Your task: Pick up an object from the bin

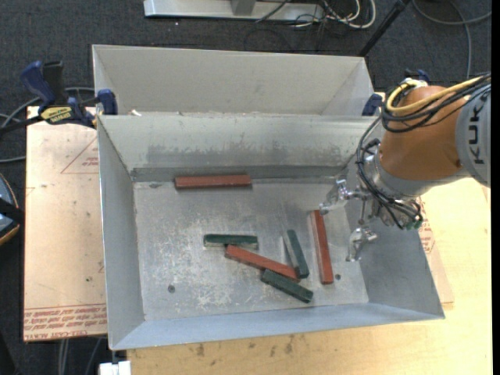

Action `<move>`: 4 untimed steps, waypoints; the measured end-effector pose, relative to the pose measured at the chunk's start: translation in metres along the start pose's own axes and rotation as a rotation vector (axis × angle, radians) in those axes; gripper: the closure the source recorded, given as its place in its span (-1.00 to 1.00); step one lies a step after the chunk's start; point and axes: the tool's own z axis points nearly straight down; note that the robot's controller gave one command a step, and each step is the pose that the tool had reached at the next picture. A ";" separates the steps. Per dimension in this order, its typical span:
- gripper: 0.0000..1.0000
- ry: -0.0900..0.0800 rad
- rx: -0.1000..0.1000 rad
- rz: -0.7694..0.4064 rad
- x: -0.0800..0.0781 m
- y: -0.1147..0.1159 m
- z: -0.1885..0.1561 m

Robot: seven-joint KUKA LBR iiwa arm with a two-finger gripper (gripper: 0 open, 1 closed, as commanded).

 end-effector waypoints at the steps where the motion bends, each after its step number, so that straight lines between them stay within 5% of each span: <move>1: 1.00 0.003 -0.004 -0.382 -0.033 0.072 0.055; 2: 1.00 0.003 -0.004 -0.382 -0.033 0.072 0.055; 3: -1.00 0.003 -0.006 -0.487 -0.048 0.061 0.057; 4: -1.00 0.004 -0.007 -0.489 -0.048 0.061 0.057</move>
Offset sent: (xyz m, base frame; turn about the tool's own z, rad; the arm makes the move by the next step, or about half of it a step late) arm 0.0000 0.0000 0.0000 0.0000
